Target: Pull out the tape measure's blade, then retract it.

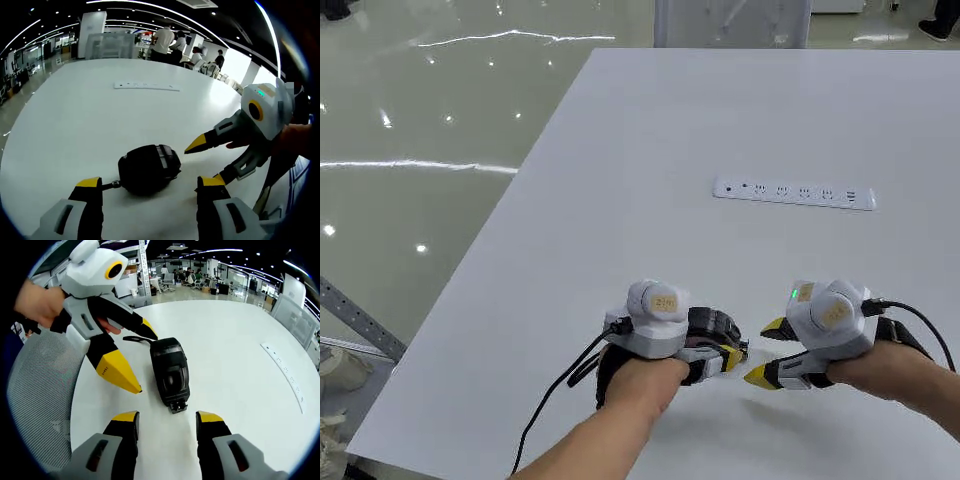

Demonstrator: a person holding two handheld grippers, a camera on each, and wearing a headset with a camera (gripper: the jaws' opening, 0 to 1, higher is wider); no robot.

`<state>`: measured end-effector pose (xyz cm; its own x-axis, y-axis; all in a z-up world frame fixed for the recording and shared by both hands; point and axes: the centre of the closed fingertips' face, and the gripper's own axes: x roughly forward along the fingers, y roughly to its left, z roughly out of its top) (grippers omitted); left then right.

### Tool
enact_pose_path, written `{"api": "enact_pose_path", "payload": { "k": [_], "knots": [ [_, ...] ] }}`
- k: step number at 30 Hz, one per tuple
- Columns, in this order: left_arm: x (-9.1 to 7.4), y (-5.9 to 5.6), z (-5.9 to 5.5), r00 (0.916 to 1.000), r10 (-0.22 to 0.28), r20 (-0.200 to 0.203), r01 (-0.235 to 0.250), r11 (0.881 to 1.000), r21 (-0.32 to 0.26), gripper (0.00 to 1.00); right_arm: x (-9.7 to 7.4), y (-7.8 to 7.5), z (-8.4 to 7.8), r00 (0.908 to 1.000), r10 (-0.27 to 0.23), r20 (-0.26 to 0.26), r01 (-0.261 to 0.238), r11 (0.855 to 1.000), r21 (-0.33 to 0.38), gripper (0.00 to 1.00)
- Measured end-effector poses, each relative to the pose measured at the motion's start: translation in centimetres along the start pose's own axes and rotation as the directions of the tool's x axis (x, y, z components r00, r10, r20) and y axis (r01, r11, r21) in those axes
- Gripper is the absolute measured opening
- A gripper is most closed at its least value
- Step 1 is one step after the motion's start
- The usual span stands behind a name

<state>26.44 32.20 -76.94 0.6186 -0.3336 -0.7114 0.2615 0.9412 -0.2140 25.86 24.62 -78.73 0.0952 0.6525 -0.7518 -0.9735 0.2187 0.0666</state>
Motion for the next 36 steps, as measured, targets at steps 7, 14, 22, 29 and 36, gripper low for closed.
{"api": "enact_pose_path", "payload": {
  "k": [7,14,22,29,36],
  "knots": [
    [-1.2,0.0,-0.2,0.9999,-0.015,-0.003,0.015,0.999,0.032,0.79,-1.4,0.7,0.3,0.9995,-0.023,0.023,0.022,1.0,0.021,0.47],
    [-2.4,-0.4,-0.7,0.9992,-0.038,-0.009,0.039,0.997,0.072,0.8,-2.9,1.7,1.1,0.9974,-0.042,0.059,0.039,0.998,0.054,0.52],
    [-3.9,-0.9,-0.7,0.998,-0.064,0.003,0.063,0.99,0.126,0.87,-4.4,2.7,1.3,0.9939,-0.069,0.087,0.06,0.994,0.096,0.56],
    [-5.0,-0.6,-0.7,0.9975,-0.071,0.005,0.069,0.985,0.161,0.89,-6.0,3.2,0.8,0.9898,-0.1,0.102,0.085,0.986,0.141,0.61],
    [-6.5,-0.2,-1.0,0.9973,-0.073,0.005,0.071,0.98,0.184,0.91,-8.2,3.9,0.6,0.9845,-0.13,0.118,0.108,0.979,0.175,0.66]
  ]
}}
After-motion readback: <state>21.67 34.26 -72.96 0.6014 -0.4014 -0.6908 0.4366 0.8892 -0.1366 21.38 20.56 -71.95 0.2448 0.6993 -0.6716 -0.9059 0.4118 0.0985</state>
